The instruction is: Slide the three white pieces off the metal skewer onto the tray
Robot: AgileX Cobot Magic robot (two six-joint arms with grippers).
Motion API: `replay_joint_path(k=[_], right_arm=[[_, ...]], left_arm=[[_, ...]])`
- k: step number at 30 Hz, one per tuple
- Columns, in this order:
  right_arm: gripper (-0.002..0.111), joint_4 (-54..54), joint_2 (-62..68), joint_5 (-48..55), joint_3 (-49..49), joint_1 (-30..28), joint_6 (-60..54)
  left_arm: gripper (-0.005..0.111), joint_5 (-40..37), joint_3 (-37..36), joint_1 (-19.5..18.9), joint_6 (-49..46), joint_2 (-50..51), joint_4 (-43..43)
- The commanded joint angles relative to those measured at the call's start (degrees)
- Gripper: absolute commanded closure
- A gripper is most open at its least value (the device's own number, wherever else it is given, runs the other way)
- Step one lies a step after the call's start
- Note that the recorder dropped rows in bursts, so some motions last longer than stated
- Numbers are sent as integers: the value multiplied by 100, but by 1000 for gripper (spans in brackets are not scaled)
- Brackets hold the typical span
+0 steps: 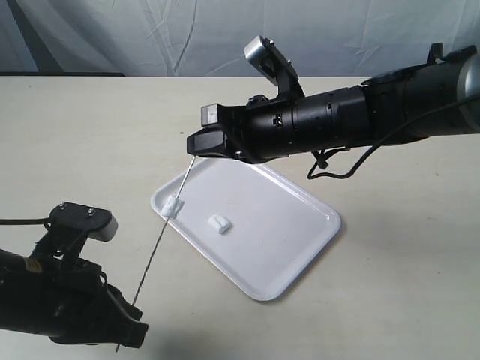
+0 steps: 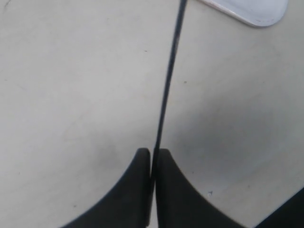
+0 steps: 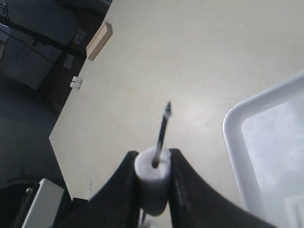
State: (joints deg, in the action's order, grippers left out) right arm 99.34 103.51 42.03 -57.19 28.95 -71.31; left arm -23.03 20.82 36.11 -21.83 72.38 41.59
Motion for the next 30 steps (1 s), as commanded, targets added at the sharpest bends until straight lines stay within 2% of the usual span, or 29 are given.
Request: replay_joint_path(k=[1,7,15,30], right_arm=[[109,61,-103,-124,-82,-30,96],[93,61,-103,-194,-82,-30,145],[93,61,-103,-402,-171,-30,145],[93,61,-117,-895,-954,-96,314]], left_arm=[[107,-64,-82,12,174,-1,125],[107,-177,-82,12,174,-1,113],[107,16,-459,12,73,-1,353],[107,-113,-462,12,-43,-1,490]])
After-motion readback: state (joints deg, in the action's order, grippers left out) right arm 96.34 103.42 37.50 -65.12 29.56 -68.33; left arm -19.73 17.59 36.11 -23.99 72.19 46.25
